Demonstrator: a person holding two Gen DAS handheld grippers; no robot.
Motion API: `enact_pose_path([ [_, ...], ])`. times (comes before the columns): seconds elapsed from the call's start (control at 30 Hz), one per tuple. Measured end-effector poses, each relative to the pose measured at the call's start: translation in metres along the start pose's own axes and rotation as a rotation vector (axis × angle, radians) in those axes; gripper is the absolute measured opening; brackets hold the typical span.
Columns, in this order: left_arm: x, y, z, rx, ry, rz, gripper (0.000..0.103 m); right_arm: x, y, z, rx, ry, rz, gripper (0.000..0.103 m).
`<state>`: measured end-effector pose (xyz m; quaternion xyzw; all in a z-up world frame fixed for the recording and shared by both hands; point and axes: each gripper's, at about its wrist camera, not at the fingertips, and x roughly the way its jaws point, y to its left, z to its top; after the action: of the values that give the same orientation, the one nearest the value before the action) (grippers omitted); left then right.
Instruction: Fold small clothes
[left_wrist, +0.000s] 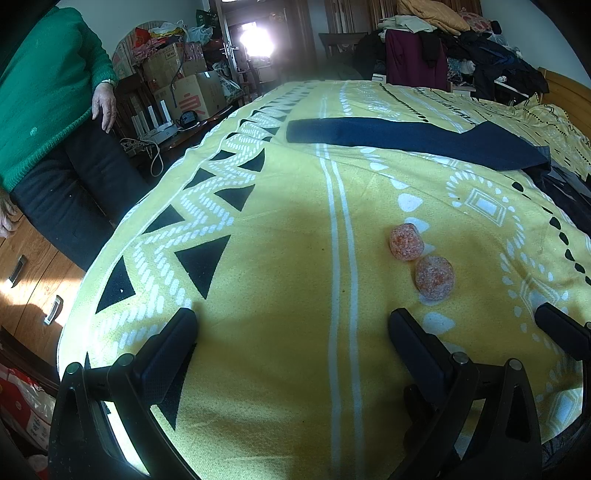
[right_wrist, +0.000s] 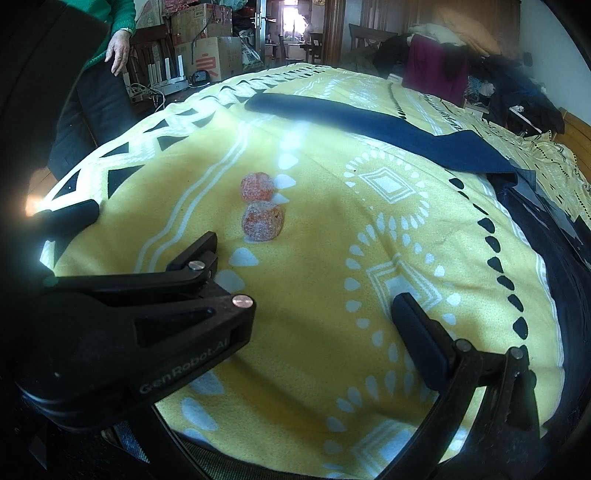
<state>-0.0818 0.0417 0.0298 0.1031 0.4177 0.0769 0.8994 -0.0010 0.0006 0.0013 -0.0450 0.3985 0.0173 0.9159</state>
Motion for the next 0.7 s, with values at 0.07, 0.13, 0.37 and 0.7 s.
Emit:
enact_pose_path([
  [0.07, 0.0, 0.0, 0.0, 0.0, 0.0, 0.0, 0.103, -0.0001, 0.0, 0.0, 0.0, 0.0, 0.0, 0.103],
  [0.13, 0.0001, -0.0001, 0.0001, 0.0, 0.0, 0.0, 0.103, 0.0006, 0.0002, -0.0003, 0.0, 0.0, -0.002, 0.103],
  [0.37, 0.0006, 0.0001, 0.0009, 0.0, 0.0, 0.0, 0.103, -0.0012, 0.0017, -0.0008, 0.0, -0.001, -0.002, 0.103],
  [0.7, 0.0008, 0.0001, 0.0011, 0.001, -0.001, 0.001, 0.103, -0.0008, 0.003, 0.0011, -0.004, -0.002, -0.006, 0.103],
])
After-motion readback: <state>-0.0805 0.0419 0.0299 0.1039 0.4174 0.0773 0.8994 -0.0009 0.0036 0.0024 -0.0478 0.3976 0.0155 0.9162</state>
